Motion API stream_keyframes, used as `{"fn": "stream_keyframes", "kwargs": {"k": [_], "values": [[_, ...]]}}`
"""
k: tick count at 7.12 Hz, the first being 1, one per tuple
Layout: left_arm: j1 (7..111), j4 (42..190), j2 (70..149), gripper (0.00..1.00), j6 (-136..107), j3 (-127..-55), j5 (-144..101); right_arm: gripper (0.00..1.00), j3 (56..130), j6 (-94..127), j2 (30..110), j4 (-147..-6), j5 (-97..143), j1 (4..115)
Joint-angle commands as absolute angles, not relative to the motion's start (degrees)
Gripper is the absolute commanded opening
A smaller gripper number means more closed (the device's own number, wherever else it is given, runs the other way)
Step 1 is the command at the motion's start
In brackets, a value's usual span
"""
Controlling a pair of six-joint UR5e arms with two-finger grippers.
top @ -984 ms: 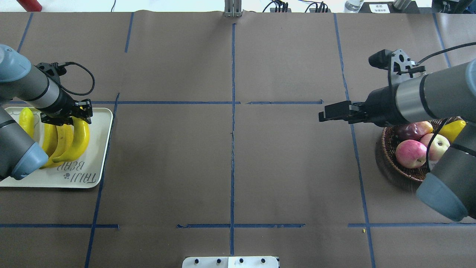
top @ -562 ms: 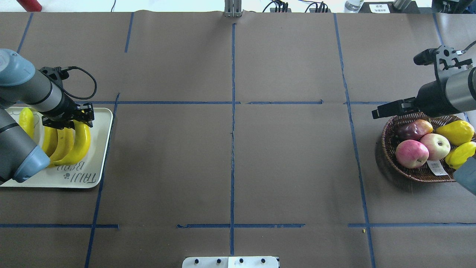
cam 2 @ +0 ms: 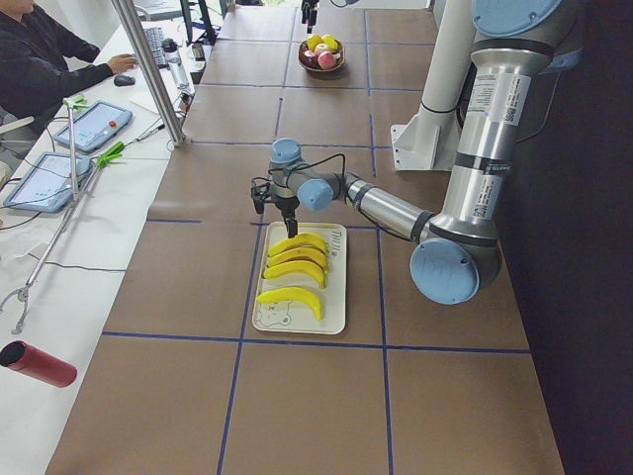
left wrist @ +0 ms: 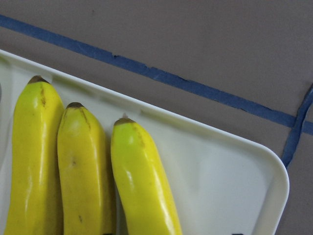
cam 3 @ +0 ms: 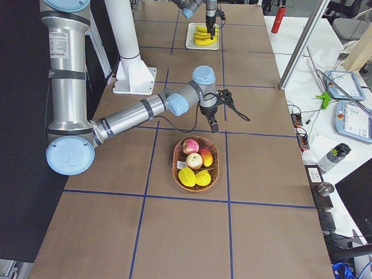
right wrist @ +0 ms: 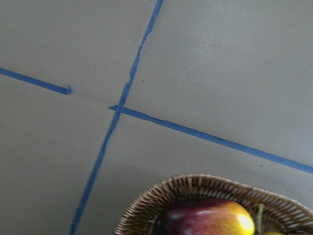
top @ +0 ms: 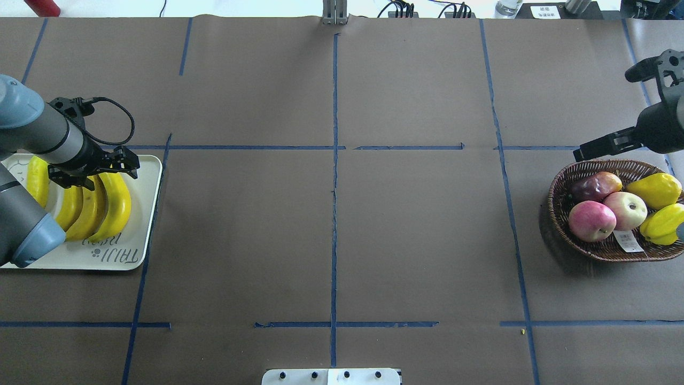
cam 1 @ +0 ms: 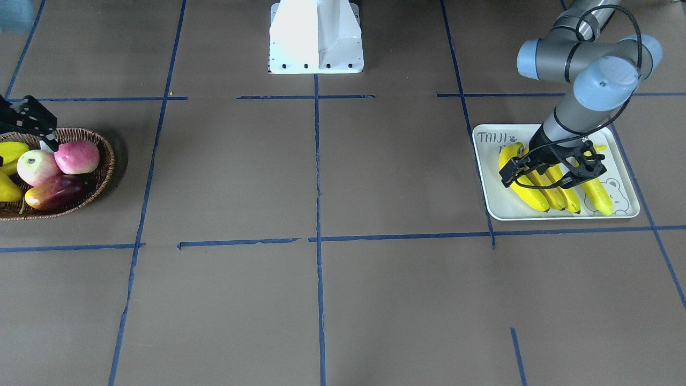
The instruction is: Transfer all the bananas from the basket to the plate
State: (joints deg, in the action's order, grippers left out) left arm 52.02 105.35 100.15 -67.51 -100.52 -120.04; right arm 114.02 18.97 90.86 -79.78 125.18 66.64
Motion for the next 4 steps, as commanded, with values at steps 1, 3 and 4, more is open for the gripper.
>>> {"fn": "stream_keyframes", "kwargs": {"k": [1, 3, 4], "values": [[58.6, 100.3, 100.1, 0.99, -51.9, -102.0, -122.1, 1.00, 105.8, 1.9, 90.7, -82.1, 130.2, 76.7], [68.8, 93.0, 99.5, 0.99, -35.0, -102.4, -125.7, 1.00, 99.8, -5.8, 91.0, -82.2, 136.0, 83.7], [74.5, 90.9, 97.0, 0.99, -24.5, -101.9, -129.0, 1.00, 99.0, -5.1, 93.2, -81.8, 136.2, 85.2]]}}
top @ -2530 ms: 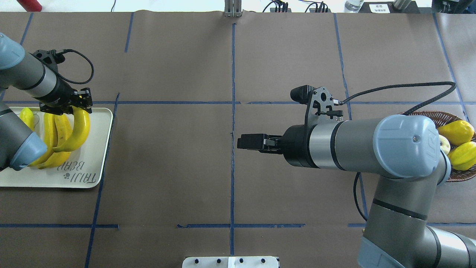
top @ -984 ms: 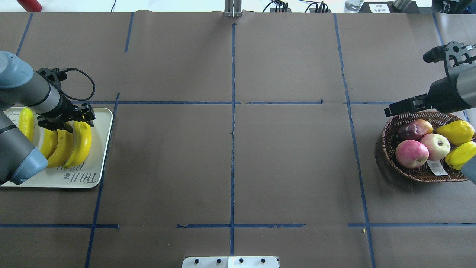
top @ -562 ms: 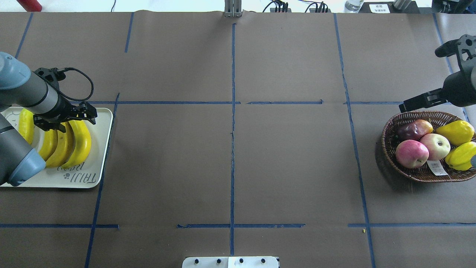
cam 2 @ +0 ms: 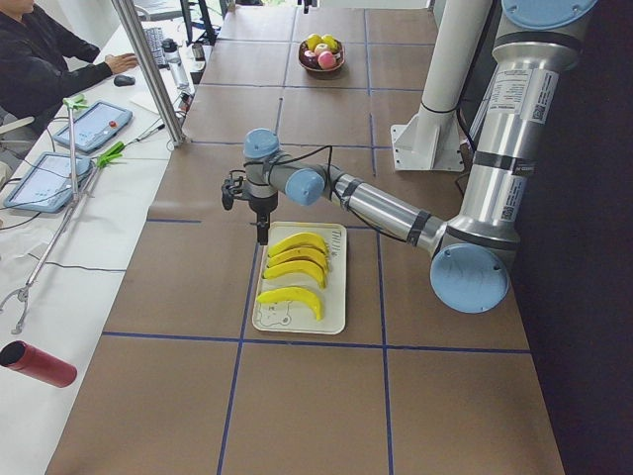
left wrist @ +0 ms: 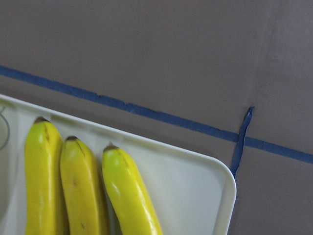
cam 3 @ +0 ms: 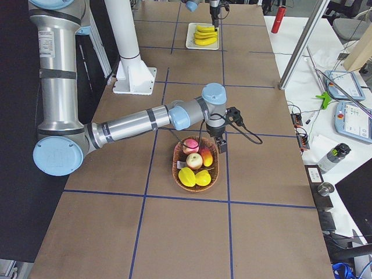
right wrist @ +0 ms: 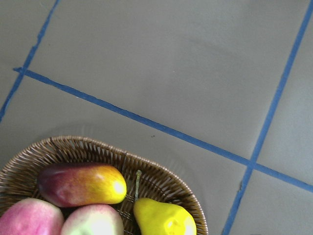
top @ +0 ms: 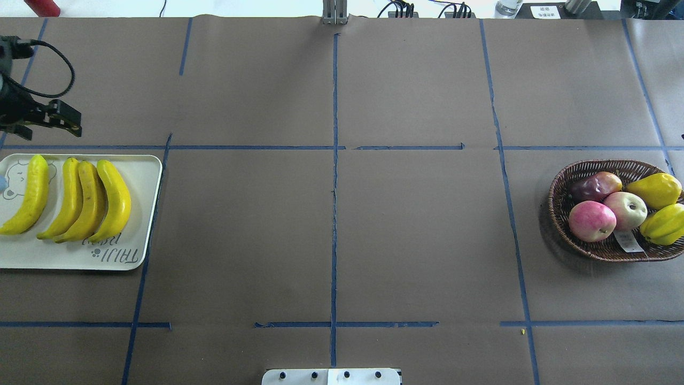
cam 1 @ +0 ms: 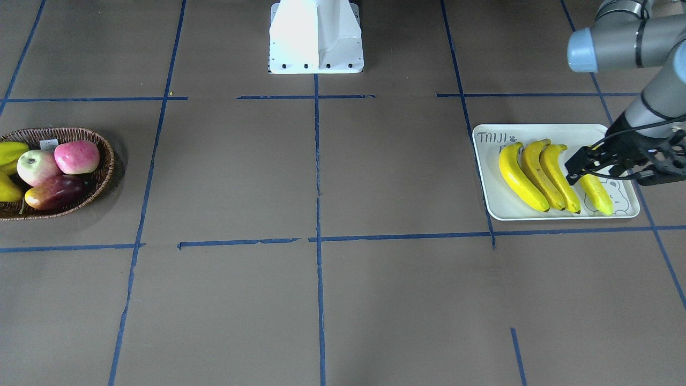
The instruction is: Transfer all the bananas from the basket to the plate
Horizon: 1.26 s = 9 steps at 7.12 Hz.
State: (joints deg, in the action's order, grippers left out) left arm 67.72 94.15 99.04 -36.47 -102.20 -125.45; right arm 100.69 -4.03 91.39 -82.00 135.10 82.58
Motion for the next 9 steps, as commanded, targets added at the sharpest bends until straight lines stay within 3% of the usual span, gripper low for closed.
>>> {"fn": "stream_keyframes", "kwargs": {"k": [1, 4, 6, 9], "values": [[79.9, 90.9, 94.9, 0.99, -17.9, -101.1, -132.4, 1.00, 99.0, -4.8, 92.5, -82.3, 136.8, 87.1], [87.8, 90.8, 88.4, 0.99, -5.3, -98.7, -136.0, 1.00, 98.2, -4.7, 95.8, -81.4, 136.3, 87.5], [91.6, 91.7, 86.4, 1.00, 1.0, -91.4, -137.0, 1.00, 97.4, -4.7, 96.5, -81.6, 136.9, 87.6], [91.8, 91.6, 85.3, 1.00, 0.4, -91.7, -137.0, 1.00, 97.6, -4.7, 96.4, -82.3, 137.0, 88.5]]}}
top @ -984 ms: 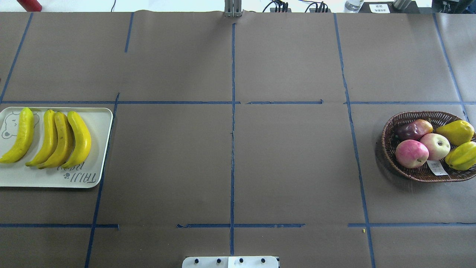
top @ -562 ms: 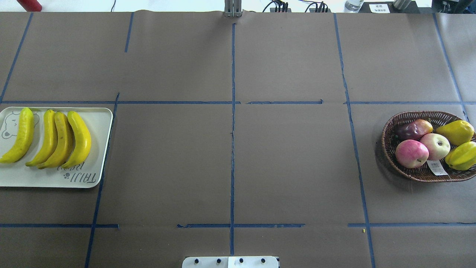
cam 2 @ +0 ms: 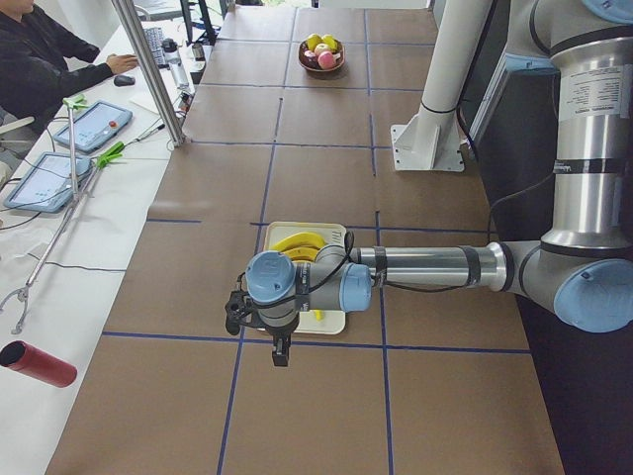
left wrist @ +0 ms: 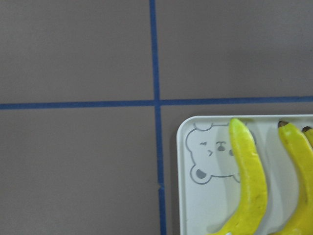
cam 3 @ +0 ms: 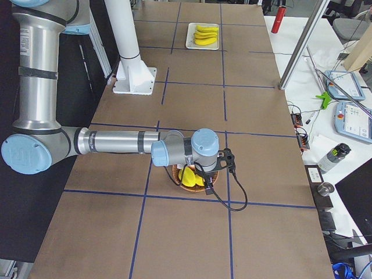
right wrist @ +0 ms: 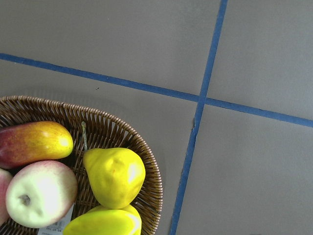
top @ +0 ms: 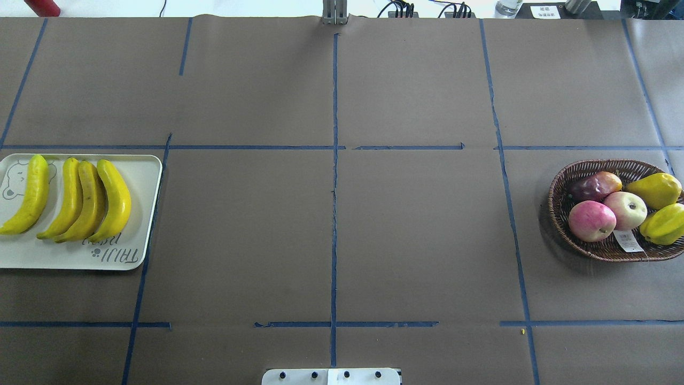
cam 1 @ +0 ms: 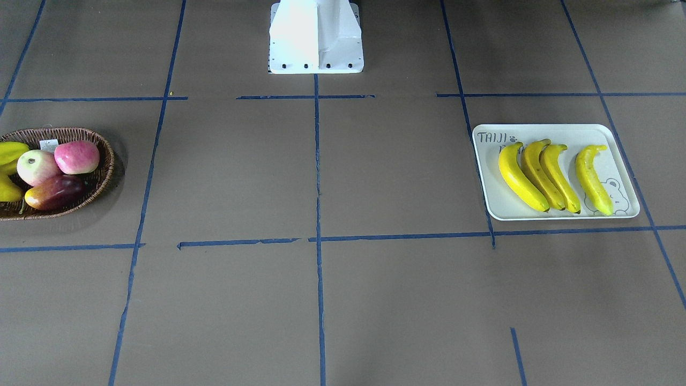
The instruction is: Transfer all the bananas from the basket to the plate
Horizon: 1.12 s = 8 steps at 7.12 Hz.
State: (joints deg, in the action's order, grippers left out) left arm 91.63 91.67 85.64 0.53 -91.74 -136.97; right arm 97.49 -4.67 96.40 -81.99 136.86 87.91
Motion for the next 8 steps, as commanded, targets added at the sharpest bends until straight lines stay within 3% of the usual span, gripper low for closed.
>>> {"fn": "stream_keyframes", "kwargs": {"k": [1, 3, 8], "values": [[91.7, 91.2, 85.7, 1.00, -0.1, -91.8, -137.0, 1.00, 97.6, -4.6, 95.8, -84.6, 137.0, 89.2], [91.7, 91.1, 86.0, 1.00, -1.1, -91.8, -139.7, 1.00, 98.1, -4.6, 94.1, -93.0, 140.9, 90.9], [91.7, 91.1, 86.3, 1.00, -1.1, -92.1, -139.9, 1.00, 97.4, -5.6, 96.0, -93.6, 140.5, 91.3]]}}
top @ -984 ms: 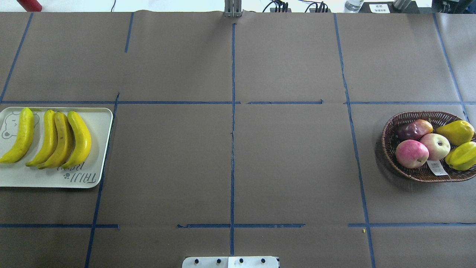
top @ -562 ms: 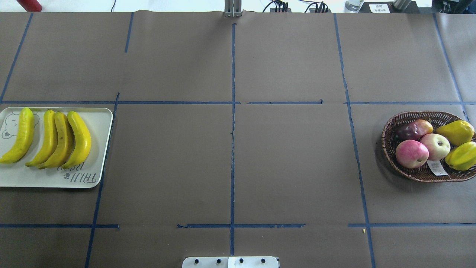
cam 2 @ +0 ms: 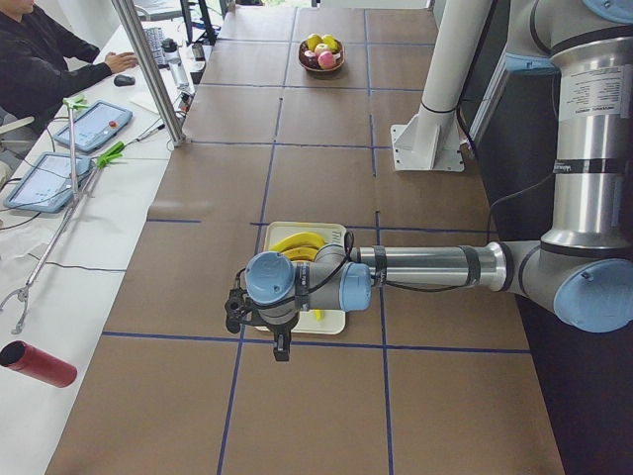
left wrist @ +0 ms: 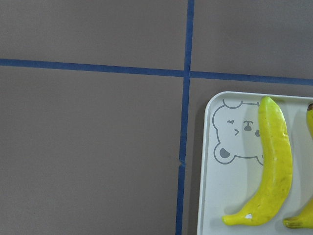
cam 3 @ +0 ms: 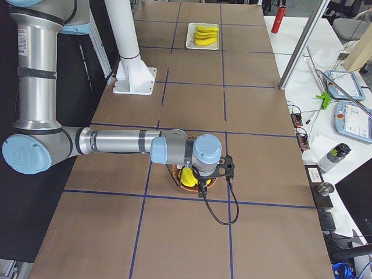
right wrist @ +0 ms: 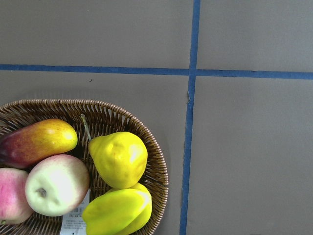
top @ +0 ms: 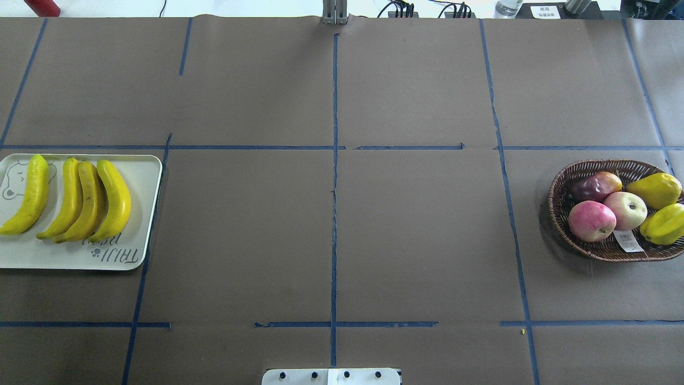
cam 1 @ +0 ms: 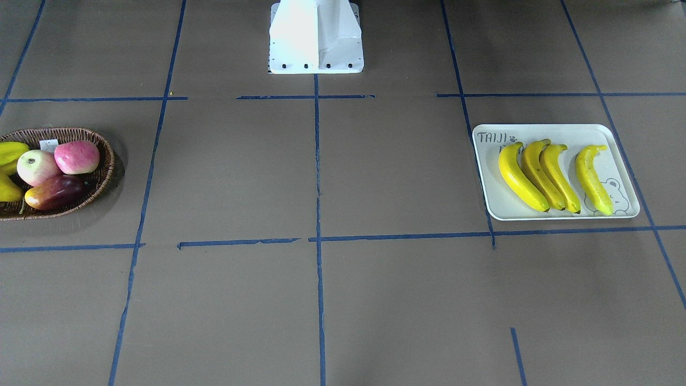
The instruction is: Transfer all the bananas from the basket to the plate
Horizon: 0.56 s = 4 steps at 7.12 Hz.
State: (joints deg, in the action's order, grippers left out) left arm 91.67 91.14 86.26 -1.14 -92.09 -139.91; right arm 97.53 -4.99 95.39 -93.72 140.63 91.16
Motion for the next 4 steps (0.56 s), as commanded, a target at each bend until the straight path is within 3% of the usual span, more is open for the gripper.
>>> {"fn": "stream_keyframes", "kwargs": {"k": [1, 4], "values": [[91.7, 91.1, 86.3, 1.00, -1.1, -92.1, -139.9, 1.00, 97.4, -5.7, 96.3, -93.6, 140.4, 91.9], [91.7, 91.2, 86.4, 1.00, -1.1, -92.0, -139.8, 1.00, 96.9, -5.5, 96.3, -93.4, 140.5, 93.5]]}}
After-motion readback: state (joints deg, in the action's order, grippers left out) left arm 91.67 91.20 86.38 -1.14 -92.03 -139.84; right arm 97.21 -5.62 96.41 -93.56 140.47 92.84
